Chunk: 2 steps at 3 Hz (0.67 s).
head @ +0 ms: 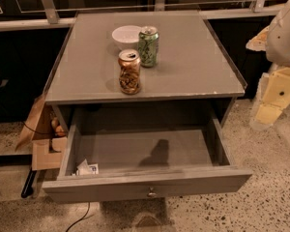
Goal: Place orange can into top drawer
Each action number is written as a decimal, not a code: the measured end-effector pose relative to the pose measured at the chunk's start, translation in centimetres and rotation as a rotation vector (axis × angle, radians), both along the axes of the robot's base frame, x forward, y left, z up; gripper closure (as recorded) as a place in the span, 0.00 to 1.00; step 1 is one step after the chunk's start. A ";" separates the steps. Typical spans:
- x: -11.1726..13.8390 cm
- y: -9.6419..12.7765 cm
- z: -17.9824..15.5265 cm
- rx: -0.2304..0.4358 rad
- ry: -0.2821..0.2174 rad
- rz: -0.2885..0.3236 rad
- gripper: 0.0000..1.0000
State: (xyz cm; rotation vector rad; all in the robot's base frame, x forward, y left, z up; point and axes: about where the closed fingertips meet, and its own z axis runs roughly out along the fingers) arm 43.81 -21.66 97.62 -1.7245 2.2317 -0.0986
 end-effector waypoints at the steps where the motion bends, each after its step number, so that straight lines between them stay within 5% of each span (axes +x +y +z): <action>1: 0.0 0.0 0.0 0.000 0.000 0.000 0.00; 2: 0.0 0.0 0.0 0.000 0.000 0.000 0.18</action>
Offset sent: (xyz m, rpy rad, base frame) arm 0.0000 0.0000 0.0000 0.0000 0.0000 0.0000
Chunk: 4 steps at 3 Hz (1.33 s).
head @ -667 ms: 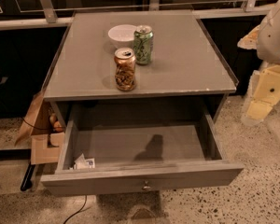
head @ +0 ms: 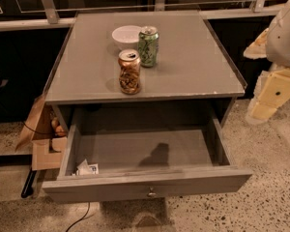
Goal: Place orange can into top drawer
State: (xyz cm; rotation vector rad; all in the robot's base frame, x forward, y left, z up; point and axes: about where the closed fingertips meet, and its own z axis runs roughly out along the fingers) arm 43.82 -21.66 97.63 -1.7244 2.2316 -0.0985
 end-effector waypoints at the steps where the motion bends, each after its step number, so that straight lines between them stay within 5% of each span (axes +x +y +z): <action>1: 0.5 0.5 -0.1 0.033 -0.018 -0.006 0.41; 3: 3.8 4.0 -2.7 0.190 -0.075 0.018 0.87; 4: 6.8 6.8 -4.1 0.303 -0.151 0.022 1.00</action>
Offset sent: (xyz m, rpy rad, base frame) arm 0.0429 0.0424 -0.0322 0.2103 -0.0755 0.0281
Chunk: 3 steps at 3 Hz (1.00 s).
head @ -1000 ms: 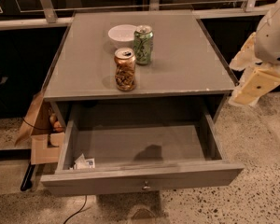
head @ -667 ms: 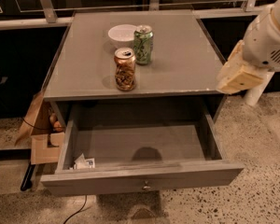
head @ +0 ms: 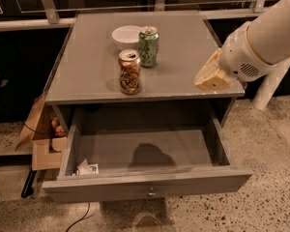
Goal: Place orange can into top drawer
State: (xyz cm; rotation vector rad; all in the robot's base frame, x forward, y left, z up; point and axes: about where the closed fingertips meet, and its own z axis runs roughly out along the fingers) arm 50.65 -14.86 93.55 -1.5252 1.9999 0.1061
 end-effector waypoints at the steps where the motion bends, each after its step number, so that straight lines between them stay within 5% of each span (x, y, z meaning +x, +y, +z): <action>1: 0.1 -0.1 -0.1 0.003 -0.001 -0.006 1.00; 3: 2.7 0.0 -2.2 0.116 -0.027 -0.097 1.00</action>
Offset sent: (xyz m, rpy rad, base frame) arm 0.0152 -0.0218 -0.0188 0.0705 -0.0095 -0.1288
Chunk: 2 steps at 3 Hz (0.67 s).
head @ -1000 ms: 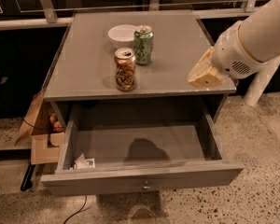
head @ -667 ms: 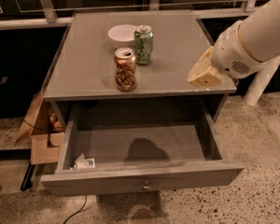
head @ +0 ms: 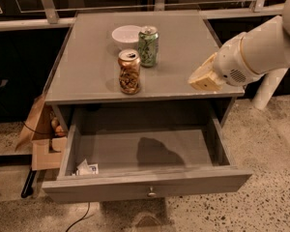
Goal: Place orange can into top drawer
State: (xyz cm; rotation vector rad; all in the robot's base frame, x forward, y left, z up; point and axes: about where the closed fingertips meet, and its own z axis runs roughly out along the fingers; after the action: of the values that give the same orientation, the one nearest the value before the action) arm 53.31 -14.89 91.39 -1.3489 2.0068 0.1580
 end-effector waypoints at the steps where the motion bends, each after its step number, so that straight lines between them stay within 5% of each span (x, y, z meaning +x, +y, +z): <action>1: 3.4 1.9 -0.8 0.103 -0.051 -0.025 1.00; 2: 6.4 4.2 -1.0 0.183 -0.096 -0.016 0.90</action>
Offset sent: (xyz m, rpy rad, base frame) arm 0.1032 0.0670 -0.0131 0.2846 -0.1500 -0.0094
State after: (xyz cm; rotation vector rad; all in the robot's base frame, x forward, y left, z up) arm 59.70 -10.65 90.36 -1.2026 1.8749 0.2581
